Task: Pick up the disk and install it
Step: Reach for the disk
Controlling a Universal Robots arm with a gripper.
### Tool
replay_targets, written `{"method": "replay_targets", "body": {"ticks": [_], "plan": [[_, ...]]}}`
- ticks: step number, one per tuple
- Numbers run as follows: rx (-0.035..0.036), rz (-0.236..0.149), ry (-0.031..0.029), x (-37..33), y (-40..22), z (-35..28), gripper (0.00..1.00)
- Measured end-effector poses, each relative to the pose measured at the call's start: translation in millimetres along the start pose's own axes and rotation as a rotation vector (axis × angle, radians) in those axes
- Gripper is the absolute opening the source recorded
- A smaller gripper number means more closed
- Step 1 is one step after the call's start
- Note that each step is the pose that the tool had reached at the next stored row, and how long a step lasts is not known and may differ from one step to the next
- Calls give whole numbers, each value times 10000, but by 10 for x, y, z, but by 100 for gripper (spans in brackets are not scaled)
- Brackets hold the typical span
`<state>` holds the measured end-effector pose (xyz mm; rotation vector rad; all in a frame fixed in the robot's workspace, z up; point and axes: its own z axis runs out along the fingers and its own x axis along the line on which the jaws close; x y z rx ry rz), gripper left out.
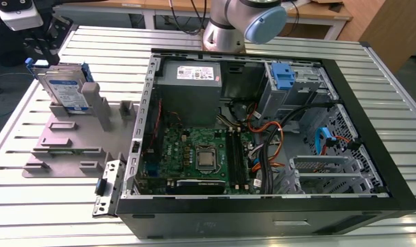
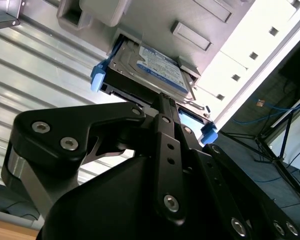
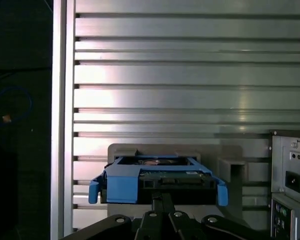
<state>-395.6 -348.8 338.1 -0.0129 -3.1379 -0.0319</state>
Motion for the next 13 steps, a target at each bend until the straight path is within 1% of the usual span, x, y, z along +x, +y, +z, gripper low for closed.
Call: {"method": "replay_targets", "body": {"ticks": [7,13], "plan": [[1,-73,4,21,26,5,11],[1,-76,3,32,28,7,11]]}}
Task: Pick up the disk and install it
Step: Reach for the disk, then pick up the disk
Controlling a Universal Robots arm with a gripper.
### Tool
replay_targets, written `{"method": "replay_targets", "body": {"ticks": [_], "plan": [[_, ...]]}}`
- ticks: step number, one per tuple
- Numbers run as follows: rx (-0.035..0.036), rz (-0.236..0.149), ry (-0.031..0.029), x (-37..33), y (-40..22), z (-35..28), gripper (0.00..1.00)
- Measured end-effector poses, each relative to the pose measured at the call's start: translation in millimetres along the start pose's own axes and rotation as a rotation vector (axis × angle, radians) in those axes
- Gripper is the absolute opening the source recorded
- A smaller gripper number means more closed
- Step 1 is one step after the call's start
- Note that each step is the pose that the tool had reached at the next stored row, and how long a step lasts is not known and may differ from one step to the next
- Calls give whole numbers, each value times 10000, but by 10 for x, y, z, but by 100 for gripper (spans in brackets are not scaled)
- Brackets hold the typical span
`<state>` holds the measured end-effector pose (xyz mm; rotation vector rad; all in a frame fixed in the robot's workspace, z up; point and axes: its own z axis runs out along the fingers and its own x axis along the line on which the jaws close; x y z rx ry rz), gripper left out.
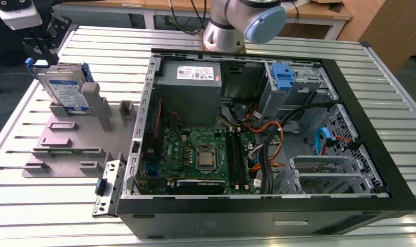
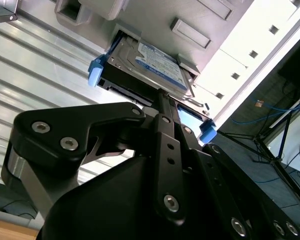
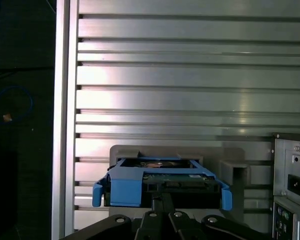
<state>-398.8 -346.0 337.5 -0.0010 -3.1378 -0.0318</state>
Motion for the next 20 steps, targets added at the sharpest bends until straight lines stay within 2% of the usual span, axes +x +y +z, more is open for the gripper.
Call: {"method": "replay_targets", "body": {"ticks": [17,20], "plan": [[2,-5,0,11,0,0,11],[3,-123,3,11,0,0,11]]}}
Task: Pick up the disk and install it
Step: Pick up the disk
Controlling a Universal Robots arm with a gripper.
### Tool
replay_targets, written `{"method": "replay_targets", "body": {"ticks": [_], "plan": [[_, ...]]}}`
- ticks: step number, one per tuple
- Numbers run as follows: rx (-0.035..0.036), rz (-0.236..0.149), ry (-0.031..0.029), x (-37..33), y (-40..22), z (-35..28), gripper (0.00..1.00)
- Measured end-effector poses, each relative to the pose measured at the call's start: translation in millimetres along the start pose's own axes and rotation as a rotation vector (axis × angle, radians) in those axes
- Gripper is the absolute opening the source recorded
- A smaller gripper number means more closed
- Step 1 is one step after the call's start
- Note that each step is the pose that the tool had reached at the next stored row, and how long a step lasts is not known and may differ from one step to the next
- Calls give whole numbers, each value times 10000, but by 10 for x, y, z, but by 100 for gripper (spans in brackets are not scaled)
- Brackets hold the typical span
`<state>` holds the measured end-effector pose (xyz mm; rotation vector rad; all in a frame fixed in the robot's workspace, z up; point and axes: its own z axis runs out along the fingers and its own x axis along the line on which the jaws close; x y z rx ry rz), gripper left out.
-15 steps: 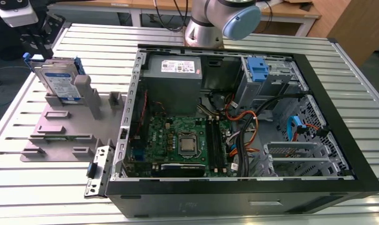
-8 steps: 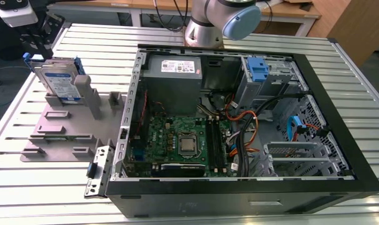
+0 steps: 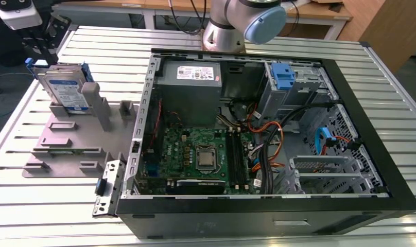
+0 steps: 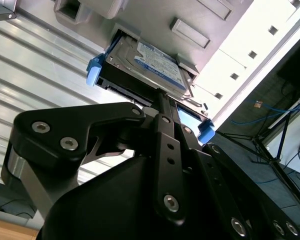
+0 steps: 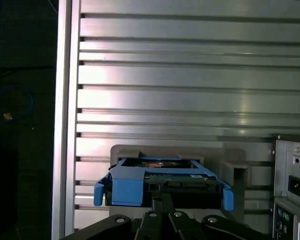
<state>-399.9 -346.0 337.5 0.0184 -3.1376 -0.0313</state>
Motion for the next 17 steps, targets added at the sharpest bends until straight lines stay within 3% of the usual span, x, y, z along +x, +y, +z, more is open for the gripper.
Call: {"method": "replay_targets", "body": {"ticks": [5,17], "plan": [[1,-489,9,0,0,0,11],[10,-2609,52,0,0,2,11]]}}
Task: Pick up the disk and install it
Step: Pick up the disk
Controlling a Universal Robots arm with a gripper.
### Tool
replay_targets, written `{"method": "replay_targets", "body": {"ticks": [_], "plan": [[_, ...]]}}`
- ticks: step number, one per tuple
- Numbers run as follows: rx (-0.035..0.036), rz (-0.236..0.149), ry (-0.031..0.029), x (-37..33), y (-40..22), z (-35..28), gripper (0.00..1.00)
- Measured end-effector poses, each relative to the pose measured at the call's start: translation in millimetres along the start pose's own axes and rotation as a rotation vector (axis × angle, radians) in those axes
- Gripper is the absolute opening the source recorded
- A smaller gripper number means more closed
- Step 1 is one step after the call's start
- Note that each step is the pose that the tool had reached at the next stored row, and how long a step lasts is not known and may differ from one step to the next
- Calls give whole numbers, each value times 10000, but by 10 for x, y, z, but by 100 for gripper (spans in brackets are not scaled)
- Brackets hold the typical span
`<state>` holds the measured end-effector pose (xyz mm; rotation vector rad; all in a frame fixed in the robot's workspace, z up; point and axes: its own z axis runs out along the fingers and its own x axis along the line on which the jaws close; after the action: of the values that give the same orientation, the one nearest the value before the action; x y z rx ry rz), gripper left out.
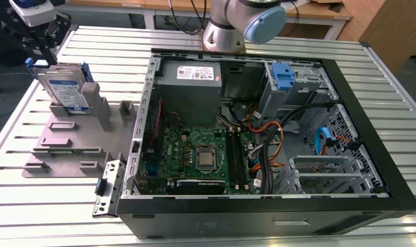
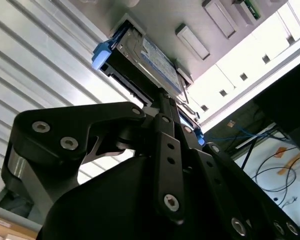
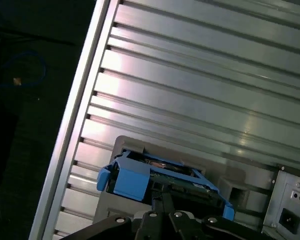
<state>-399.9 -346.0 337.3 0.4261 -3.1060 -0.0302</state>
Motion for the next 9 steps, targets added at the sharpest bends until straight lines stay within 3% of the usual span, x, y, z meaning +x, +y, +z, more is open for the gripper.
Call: {"method": "replay_targets", "body": {"ticks": [9], "plan": [[6,-1623,32,0,0,2,11]]}}
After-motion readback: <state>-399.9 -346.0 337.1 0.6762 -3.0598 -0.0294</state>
